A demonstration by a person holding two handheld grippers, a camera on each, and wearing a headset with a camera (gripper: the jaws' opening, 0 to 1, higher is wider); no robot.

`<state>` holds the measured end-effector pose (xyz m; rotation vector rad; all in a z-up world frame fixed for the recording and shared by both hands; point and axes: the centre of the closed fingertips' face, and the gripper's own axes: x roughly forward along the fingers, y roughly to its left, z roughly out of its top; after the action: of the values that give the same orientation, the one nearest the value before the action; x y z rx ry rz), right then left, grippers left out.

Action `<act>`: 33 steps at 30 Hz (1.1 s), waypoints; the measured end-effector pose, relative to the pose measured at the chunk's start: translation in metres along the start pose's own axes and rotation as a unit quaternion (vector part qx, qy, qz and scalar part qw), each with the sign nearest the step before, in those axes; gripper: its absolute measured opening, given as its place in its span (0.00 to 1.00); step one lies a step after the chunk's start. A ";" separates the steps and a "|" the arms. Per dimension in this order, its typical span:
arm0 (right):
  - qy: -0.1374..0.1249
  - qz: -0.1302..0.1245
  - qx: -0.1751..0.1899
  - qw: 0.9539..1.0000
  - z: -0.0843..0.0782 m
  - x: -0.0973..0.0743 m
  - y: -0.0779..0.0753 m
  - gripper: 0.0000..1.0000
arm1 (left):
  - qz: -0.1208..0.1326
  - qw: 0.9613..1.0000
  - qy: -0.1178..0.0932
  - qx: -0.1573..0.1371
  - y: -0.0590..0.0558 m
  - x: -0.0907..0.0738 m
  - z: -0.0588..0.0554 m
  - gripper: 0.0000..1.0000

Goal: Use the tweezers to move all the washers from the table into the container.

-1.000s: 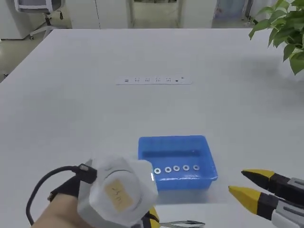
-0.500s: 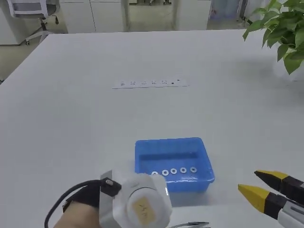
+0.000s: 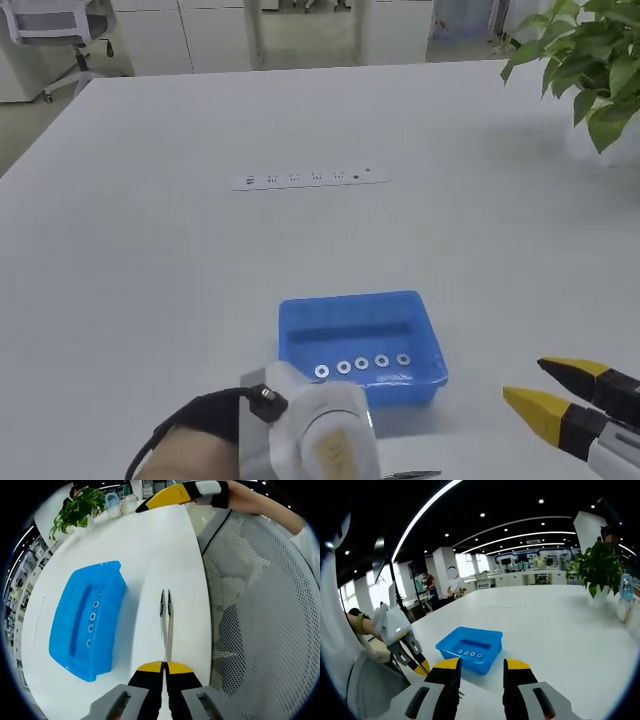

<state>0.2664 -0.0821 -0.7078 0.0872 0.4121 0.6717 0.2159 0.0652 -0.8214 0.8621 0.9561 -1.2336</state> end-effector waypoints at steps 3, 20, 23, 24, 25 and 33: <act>-0.003 0.001 0.003 1.000 0.001 0.000 0.001 0.30 | -0.004 1.000 0.003 -0.007 0.000 0.001 -0.001 0.00; -0.032 -0.017 0.001 0.999 0.024 -0.015 0.021 0.35 | 0.026 0.998 -0.052 -0.036 0.002 -0.014 -0.006 0.09; -0.042 -0.026 -0.005 0.999 0.031 -0.018 0.029 0.36 | 0.052 0.992 -0.091 -0.064 0.005 -0.031 -0.006 0.16; -0.046 -0.028 -0.005 0.999 0.034 -0.019 0.031 0.37 | 0.056 0.991 -0.096 -0.069 0.006 -0.033 -0.005 0.18; -0.052 -0.030 -0.007 0.998 0.038 -0.020 0.036 0.38 | 0.070 0.988 -0.112 -0.077 0.007 -0.043 -0.005 0.21; -0.086 -0.048 -0.032 0.995 0.062 -0.020 0.057 0.50 | 0.160 0.931 -0.280 -0.171 0.019 -0.123 0.008 0.43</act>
<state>0.2431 -0.0470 -0.6323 0.0633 0.2272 0.5771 0.2268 0.1051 -0.7032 0.3349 0.5141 -0.9152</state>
